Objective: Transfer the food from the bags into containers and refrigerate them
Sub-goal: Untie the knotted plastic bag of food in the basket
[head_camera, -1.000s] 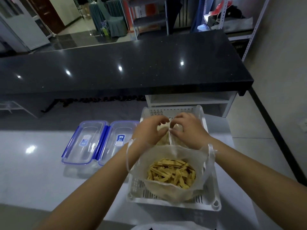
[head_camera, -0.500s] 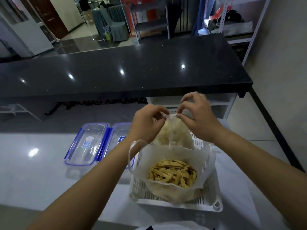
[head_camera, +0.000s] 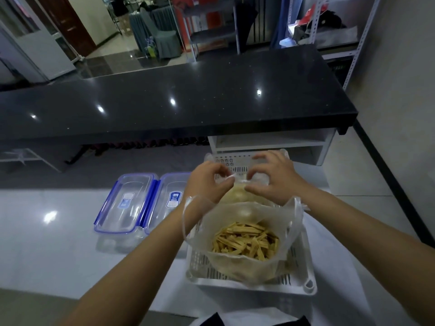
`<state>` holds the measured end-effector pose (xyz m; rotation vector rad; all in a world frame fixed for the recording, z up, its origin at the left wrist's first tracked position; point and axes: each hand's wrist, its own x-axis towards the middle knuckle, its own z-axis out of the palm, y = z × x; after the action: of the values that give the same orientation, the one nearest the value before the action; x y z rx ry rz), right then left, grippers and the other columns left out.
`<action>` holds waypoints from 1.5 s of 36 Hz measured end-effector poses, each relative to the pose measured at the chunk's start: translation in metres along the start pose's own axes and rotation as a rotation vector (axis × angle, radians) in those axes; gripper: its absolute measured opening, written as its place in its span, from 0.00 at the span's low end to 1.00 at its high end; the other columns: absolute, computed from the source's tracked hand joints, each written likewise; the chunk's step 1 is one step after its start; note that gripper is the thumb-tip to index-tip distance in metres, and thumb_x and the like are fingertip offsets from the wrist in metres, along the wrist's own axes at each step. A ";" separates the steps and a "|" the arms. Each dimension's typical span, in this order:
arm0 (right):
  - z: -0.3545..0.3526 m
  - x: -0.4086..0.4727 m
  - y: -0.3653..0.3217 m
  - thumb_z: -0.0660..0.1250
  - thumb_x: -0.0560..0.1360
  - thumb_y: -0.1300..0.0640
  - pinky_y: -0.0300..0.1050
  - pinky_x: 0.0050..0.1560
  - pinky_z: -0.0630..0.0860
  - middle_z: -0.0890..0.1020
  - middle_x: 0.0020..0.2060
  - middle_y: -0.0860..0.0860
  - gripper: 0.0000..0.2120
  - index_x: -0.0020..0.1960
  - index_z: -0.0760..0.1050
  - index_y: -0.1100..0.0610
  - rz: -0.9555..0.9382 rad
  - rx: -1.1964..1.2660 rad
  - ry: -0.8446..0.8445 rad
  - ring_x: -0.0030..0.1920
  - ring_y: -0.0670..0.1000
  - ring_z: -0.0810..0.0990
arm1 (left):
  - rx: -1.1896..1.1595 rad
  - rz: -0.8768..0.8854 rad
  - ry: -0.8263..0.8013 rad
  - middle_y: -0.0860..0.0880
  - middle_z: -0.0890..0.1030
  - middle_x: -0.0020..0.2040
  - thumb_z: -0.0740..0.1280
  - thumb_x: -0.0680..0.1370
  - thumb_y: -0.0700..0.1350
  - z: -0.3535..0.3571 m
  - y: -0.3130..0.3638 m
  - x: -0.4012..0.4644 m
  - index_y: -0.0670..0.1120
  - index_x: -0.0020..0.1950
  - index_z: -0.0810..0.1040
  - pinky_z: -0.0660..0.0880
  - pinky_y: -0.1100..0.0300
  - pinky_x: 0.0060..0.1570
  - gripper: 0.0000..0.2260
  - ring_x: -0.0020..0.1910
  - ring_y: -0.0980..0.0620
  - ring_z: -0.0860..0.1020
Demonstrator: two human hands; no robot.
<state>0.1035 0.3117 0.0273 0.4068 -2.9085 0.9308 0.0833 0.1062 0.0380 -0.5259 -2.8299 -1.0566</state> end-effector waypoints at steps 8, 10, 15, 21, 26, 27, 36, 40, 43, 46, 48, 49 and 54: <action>-0.024 0.004 -0.014 0.69 0.75 0.43 0.48 0.66 0.60 0.74 0.61 0.43 0.08 0.41 0.76 0.45 -0.033 -0.013 -0.007 0.67 0.46 0.65 | -0.042 0.141 0.239 0.57 0.78 0.36 0.70 0.75 0.44 -0.020 0.013 0.008 0.52 0.44 0.74 0.81 0.60 0.41 0.06 0.36 0.59 0.79; -0.043 -0.001 -0.009 0.69 0.73 0.41 0.47 0.63 0.63 0.73 0.59 0.40 0.08 0.40 0.76 0.43 -0.036 0.055 -0.042 0.65 0.42 0.65 | -0.091 0.065 0.336 0.55 0.78 0.34 0.69 0.73 0.44 -0.031 0.006 0.010 0.56 0.43 0.73 0.77 0.63 0.37 0.08 0.34 0.57 0.78; -0.056 -0.020 0.015 0.73 0.72 0.53 0.45 0.57 0.72 0.77 0.58 0.47 0.07 0.39 0.76 0.52 0.122 0.197 -0.039 0.61 0.49 0.74 | -0.147 -0.084 0.344 0.52 0.75 0.30 0.68 0.73 0.37 -0.040 -0.017 -0.001 0.56 0.53 0.78 0.71 0.71 0.30 0.15 0.27 0.59 0.73; -0.044 -0.035 0.025 0.70 0.77 0.59 0.34 0.45 0.72 0.80 0.41 0.50 0.07 0.41 0.78 0.59 0.163 0.296 0.437 0.43 0.41 0.78 | -0.240 -0.139 0.346 0.45 0.81 0.34 0.67 0.76 0.37 -0.045 -0.026 -0.011 0.57 0.61 0.77 0.78 0.56 0.33 0.19 0.36 0.44 0.82; -0.061 -0.026 0.014 0.71 0.77 0.56 0.24 0.40 0.67 0.76 0.44 0.50 0.03 0.45 0.79 0.54 0.128 0.170 0.741 0.39 0.43 0.71 | -0.007 -0.057 0.419 0.49 0.81 0.33 0.66 0.77 0.40 -0.057 -0.016 -0.006 0.55 0.59 0.80 0.79 0.52 0.36 0.14 0.33 0.48 0.80; -0.063 -0.024 0.011 0.71 0.77 0.55 0.26 0.40 0.66 0.76 0.43 0.51 0.04 0.47 0.81 0.55 0.128 0.141 0.758 0.39 0.44 0.71 | 0.007 -0.046 0.442 0.51 0.81 0.33 0.66 0.77 0.41 -0.060 -0.014 -0.003 0.54 0.60 0.81 0.78 0.54 0.36 0.14 0.32 0.50 0.79; -0.077 -0.007 -0.023 0.66 0.81 0.51 0.45 0.39 0.83 0.87 0.42 0.53 0.11 0.49 0.83 0.55 0.368 1.037 0.413 0.45 0.53 0.87 | -0.797 -0.182 0.179 0.43 0.82 0.33 0.55 0.76 0.31 -0.073 0.015 0.016 0.45 0.51 0.83 0.83 0.47 0.52 0.18 0.40 0.43 0.84; -0.095 -0.002 -0.017 0.61 0.81 0.59 0.55 0.43 0.83 0.85 0.54 0.60 0.13 0.62 0.78 0.60 0.474 1.512 0.192 0.53 0.58 0.86 | -1.203 -0.296 0.022 0.41 0.85 0.45 0.55 0.78 0.34 -0.078 0.025 0.022 0.45 0.60 0.80 0.80 0.56 0.37 0.19 0.34 0.47 0.82; -0.115 0.001 -0.013 0.60 0.76 0.57 0.61 0.51 0.81 0.83 0.59 0.63 0.22 0.68 0.74 0.58 0.378 1.677 0.141 0.58 0.63 0.83 | -1.256 -0.256 -0.059 0.40 0.84 0.58 0.54 0.80 0.42 -0.081 0.030 0.030 0.49 0.69 0.76 0.81 0.57 0.40 0.20 0.41 0.47 0.84; -0.132 0.008 -0.011 0.60 0.77 0.50 0.65 0.54 0.79 0.81 0.62 0.63 0.24 0.71 0.73 0.56 0.255 1.696 0.143 0.61 0.66 0.81 | -1.284 -0.116 -0.077 0.41 0.82 0.64 0.57 0.79 0.48 -0.090 0.033 0.040 0.53 0.71 0.75 0.81 0.54 0.43 0.21 0.50 0.43 0.85; -0.135 0.013 -0.007 0.60 0.78 0.47 0.66 0.54 0.79 0.80 0.63 0.61 0.24 0.71 0.73 0.55 0.228 1.690 0.152 0.61 0.67 0.81 | -1.275 -0.097 -0.064 0.44 0.81 0.66 0.60 0.78 0.51 -0.091 0.035 0.048 0.54 0.71 0.75 0.81 0.52 0.41 0.21 0.52 0.40 0.85; -0.135 0.015 -0.005 0.61 0.78 0.45 0.66 0.53 0.79 0.80 0.64 0.61 0.24 0.71 0.73 0.54 0.245 1.672 0.151 0.60 0.67 0.81 | -1.252 -0.126 -0.057 0.45 0.80 0.66 0.61 0.77 0.53 -0.089 0.035 0.050 0.55 0.71 0.74 0.81 0.52 0.40 0.22 0.52 0.39 0.85; -0.110 0.016 0.002 0.60 0.78 0.41 0.61 0.51 0.81 0.73 0.70 0.57 0.26 0.72 0.71 0.52 0.451 1.525 0.074 0.56 0.65 0.83 | -1.104 -0.317 -0.155 0.47 0.71 0.74 0.61 0.81 0.55 -0.060 0.032 0.045 0.56 0.75 0.71 0.82 0.49 0.43 0.22 0.53 0.39 0.85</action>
<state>0.0850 0.3735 0.1184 -0.2958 -1.6079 2.9119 0.0492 0.1029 0.1122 -0.1776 -2.2053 -2.7092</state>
